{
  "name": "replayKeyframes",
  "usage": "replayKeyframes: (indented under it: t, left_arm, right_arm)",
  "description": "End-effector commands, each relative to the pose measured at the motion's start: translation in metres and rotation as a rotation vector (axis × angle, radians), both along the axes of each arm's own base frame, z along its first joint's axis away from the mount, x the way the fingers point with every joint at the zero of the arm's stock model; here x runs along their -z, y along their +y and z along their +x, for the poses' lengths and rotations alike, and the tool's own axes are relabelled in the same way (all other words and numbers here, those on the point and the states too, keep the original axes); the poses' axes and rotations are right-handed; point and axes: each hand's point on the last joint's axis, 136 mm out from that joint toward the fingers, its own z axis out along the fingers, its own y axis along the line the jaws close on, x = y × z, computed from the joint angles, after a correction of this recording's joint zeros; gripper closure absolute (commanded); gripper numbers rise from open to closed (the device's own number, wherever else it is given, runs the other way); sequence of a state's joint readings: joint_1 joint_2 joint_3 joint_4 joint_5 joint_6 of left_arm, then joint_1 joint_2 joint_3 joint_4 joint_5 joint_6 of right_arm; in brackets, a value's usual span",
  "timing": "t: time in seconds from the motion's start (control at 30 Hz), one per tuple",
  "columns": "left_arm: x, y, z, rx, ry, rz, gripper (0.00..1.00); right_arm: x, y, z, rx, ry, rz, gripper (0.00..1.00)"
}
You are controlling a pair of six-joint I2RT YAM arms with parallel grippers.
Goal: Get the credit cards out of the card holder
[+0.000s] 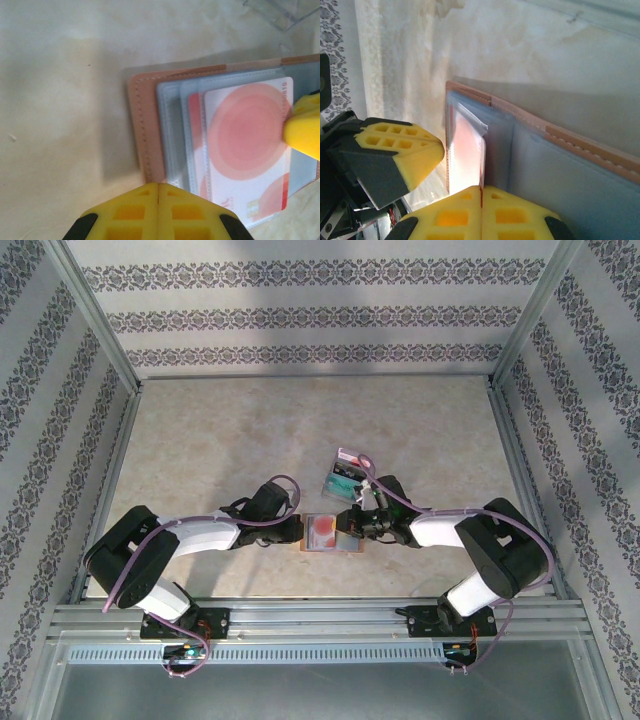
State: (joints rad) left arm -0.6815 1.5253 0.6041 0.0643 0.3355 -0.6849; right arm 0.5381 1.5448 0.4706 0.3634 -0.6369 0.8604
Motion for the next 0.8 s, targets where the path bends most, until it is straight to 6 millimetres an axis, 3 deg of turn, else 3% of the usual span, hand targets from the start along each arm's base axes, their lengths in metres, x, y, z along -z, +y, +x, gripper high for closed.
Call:
replayKeyframes:
  t: [0.0,0.23,0.43,0.5,0.77]
  left_arm:
    - [0.007,0.005,-0.007,0.015,0.012,0.044,1.00]
    - [0.002,0.001,-0.002,0.025,-0.004,0.037,1.00]
    - [-0.040,-0.018,0.016,0.082,-0.112,-0.003,1.00]
    - [-0.045,-0.025,0.017,0.113,-0.128,0.003,1.00]
    - [-0.025,-0.047,0.012,0.223,-0.102,0.057,0.99]
  right_arm:
    - [0.000,-0.008,0.003,-0.012,-0.020,-0.056,0.92]
    - [0.009,-0.011,0.000,-0.014,0.002,-0.079,0.90]
    - [0.012,-0.011,0.000,-0.012,0.010,-0.082,0.92]
    - [0.011,-0.011,0.001,-0.010,0.008,-0.082,0.92]
    - [0.007,-0.010,0.003,-0.009,0.004,-0.070,0.91]
